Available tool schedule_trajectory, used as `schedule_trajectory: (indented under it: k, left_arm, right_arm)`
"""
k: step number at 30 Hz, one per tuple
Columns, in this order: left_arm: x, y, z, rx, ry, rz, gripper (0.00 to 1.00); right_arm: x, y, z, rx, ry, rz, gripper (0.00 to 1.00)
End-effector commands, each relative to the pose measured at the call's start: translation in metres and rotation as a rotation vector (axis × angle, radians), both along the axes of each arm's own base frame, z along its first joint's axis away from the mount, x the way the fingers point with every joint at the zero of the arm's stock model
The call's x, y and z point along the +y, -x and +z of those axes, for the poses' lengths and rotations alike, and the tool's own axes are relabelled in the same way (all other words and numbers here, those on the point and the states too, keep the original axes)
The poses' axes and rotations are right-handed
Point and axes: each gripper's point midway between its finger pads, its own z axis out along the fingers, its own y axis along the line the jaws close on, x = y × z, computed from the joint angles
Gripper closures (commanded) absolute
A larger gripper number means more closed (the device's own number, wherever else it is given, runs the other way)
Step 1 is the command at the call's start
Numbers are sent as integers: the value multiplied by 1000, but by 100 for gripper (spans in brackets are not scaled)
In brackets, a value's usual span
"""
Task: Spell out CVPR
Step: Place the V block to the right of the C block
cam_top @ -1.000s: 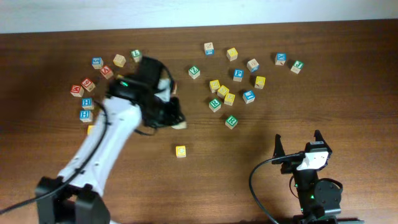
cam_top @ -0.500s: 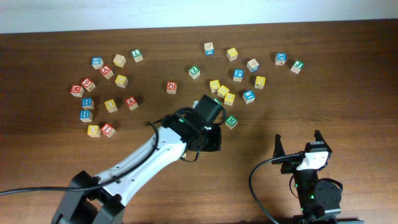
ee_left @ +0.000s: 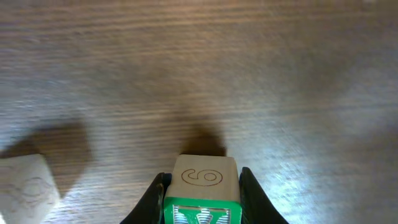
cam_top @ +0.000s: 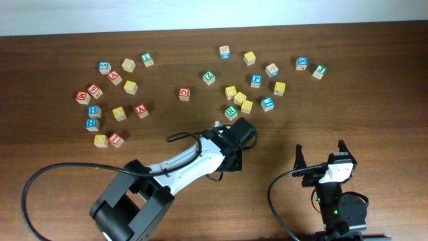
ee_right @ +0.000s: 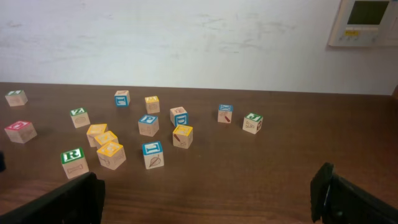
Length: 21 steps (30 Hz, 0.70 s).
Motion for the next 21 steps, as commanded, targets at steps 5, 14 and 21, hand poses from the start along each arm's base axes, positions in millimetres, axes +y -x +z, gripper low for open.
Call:
schedule_trajectory:
  k: [5, 14, 21]
  left_arm:
    - [33, -10, -15, -6, -102, 126, 82]
    - [48, -13, -15, 15, -123, 163, 79]
    - [52, -8, -16, 33, -142, 162, 76]
  right_arm:
    - [-3, 0, -3, 5, -2, -17, 2]
    - [-3, 0, -3, 5, -2, -17, 2]
    - [-3, 0, -3, 5, -2, -17, 2]
